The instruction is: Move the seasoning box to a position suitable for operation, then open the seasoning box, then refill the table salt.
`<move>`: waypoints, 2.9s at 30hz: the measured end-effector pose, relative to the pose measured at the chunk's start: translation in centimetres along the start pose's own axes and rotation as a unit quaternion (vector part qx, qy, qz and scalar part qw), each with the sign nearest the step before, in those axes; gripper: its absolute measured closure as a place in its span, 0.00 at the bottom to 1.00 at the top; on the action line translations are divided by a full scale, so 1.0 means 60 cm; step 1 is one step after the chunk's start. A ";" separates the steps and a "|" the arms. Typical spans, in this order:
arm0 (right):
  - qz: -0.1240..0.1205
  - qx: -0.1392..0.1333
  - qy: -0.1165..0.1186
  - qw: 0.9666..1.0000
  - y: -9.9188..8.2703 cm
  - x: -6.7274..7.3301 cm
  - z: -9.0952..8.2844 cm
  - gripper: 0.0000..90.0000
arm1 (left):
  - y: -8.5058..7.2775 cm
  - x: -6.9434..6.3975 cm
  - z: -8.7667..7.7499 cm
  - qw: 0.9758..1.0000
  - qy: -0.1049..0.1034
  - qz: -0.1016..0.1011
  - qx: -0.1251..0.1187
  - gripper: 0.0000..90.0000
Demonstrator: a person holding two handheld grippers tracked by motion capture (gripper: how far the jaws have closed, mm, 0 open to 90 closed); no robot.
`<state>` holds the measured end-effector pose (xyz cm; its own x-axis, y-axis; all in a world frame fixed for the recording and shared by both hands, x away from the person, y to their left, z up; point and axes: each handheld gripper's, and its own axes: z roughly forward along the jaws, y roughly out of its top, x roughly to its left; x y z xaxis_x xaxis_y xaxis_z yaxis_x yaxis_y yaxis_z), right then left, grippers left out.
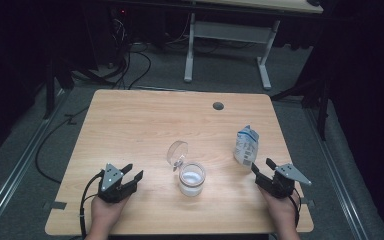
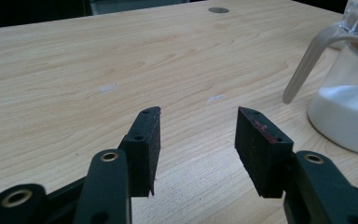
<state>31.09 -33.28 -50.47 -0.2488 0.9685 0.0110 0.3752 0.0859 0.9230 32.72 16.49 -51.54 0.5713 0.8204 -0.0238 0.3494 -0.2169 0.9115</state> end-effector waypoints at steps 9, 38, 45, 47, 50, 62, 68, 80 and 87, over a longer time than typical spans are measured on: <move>-0.022 0.008 -0.006 1.000 -0.009 0.015 -0.017 0.44 | 0.001 -0.005 0.000 1.000 -0.001 0.007 0.000 0.56; -0.085 0.039 0.071 0.993 -0.013 0.122 0.011 0.56 | 0.005 -0.030 0.003 1.000 -0.017 0.008 0.002 0.58; -0.098 0.048 0.087 0.990 -0.015 0.145 0.023 0.58 | 0.006 -0.039 0.008 1.000 -0.027 -0.003 0.010 0.60; -0.099 0.049 0.095 0.989 -0.015 0.149 0.024 0.59 | 0.009 -0.042 0.008 0.999 -0.031 -0.014 0.008 0.61; -0.105 0.050 0.106 0.988 -0.017 0.157 0.024 0.62 | 0.015 -0.046 0.009 0.999 -0.031 -0.016 0.006 0.63; -0.138 0.058 0.150 0.977 -0.024 0.202 0.020 0.99 | 0.050 -0.074 0.036 0.998 -0.058 -0.030 -0.003 0.90; -0.151 0.057 0.164 0.973 -0.023 0.219 0.018 1.00 | 0.070 -0.090 0.047 0.997 -0.068 -0.041 -0.014 1.00; -0.158 0.056 0.176 0.970 -0.022 0.236 0.022 1.00 | 0.100 -0.102 0.052 0.994 -0.084 -0.048 -0.048 1.00; -0.156 0.056 0.178 0.970 -0.023 0.236 0.021 1.00 | 0.097 -0.115 0.053 0.994 -0.095 -0.039 -0.047 1.00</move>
<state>28.18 -19.36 -52.06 -0.6504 0.7512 -0.1121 0.3211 0.4057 0.8557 33.19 7.86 -47.37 0.6782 0.7164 -0.1639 0.3322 -0.0999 0.9379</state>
